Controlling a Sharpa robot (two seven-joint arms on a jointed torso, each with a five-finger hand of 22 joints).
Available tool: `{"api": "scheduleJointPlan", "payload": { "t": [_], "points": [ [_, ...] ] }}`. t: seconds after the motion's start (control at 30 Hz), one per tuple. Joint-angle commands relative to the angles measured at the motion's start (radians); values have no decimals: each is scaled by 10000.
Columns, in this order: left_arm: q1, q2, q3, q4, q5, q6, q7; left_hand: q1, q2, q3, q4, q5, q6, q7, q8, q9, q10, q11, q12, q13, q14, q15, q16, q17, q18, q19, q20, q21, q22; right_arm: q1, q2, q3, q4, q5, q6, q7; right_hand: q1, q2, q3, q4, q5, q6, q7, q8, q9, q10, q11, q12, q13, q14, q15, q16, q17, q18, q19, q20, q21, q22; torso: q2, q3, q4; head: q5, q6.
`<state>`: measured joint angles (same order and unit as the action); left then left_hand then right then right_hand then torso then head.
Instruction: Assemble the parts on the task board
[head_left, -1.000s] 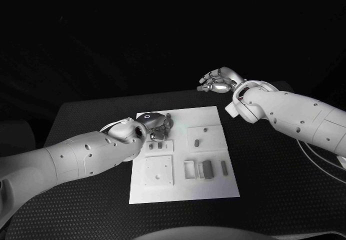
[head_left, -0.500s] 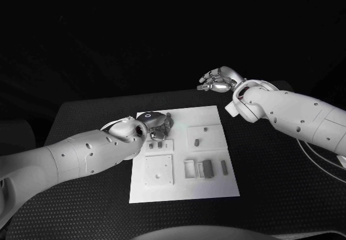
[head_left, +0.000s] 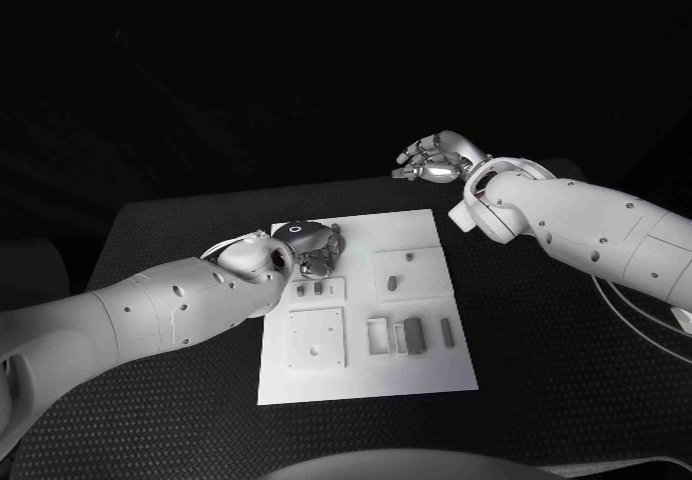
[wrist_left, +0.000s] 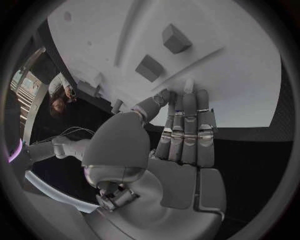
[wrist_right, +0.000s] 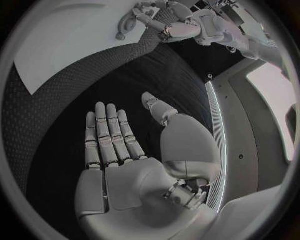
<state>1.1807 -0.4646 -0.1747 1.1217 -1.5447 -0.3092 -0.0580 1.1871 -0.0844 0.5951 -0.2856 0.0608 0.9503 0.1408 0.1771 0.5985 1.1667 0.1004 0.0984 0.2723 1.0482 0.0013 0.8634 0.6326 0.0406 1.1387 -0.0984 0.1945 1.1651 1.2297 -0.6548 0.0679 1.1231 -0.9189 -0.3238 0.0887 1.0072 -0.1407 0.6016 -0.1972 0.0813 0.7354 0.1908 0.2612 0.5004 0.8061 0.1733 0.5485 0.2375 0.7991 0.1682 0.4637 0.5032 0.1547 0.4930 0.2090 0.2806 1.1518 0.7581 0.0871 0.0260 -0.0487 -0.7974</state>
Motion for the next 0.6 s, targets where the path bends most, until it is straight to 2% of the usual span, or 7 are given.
{"api": "scheduleJointPlan", "payload": {
  "t": [0.03, 0.3, 0.6],
  "points": [
    [-180, 37, -105, -109, -102, 573, -134, 98, -21, 60, -21, 9, 81, -7, 65, -18, 41, 76, -88, -127, 68, -3, -44, 24, 135, 85, 8, 55, 21, -4, 8, 5, 12, 26, 84, 131, 7, 66, -46, -4, -23, -63, 359, 29, -15, 67, 19, -52, -17, -21, 55, -59, 17, -159, -83, -20, -51, 20, -11, 0, 7, -1, -25],
    [-210, 19, -122, -142, -142, 463, -93, 106, 20, 41, -22, 12, 385, -42, 275, -65, 458, -44, -89, -131, 405, -123, -36, 226, 173, 379, -88, 163, 172, -4, 2, 5, 12, 27, 82, 145, 8, 58, -51, -1, -23, -65, 359, 31, -19, 64, 22, -57, -41, -24, 59, -77, 22, -161, -89, -21, -65, 31, -20, -4, 1, -10, -53],
    [-211, 14, -127, -172, -210, 309, -73, 213, 29, 132, -32, 40, 699, -111, 473, -131, 878, -195, -122, -116, 798, -275, -11, 485, 187, 702, -236, 294, 398, -4, 0, 5, 13, 30, 91, 151, 11, 54, -55, 1, -23, -65, 358, 33, -22, 63, 24, -60, -61, -26, 63, -93, 26, -164, -93, -21, -75, 41, -17, -9, 2, -5, -30]
  ]
}}
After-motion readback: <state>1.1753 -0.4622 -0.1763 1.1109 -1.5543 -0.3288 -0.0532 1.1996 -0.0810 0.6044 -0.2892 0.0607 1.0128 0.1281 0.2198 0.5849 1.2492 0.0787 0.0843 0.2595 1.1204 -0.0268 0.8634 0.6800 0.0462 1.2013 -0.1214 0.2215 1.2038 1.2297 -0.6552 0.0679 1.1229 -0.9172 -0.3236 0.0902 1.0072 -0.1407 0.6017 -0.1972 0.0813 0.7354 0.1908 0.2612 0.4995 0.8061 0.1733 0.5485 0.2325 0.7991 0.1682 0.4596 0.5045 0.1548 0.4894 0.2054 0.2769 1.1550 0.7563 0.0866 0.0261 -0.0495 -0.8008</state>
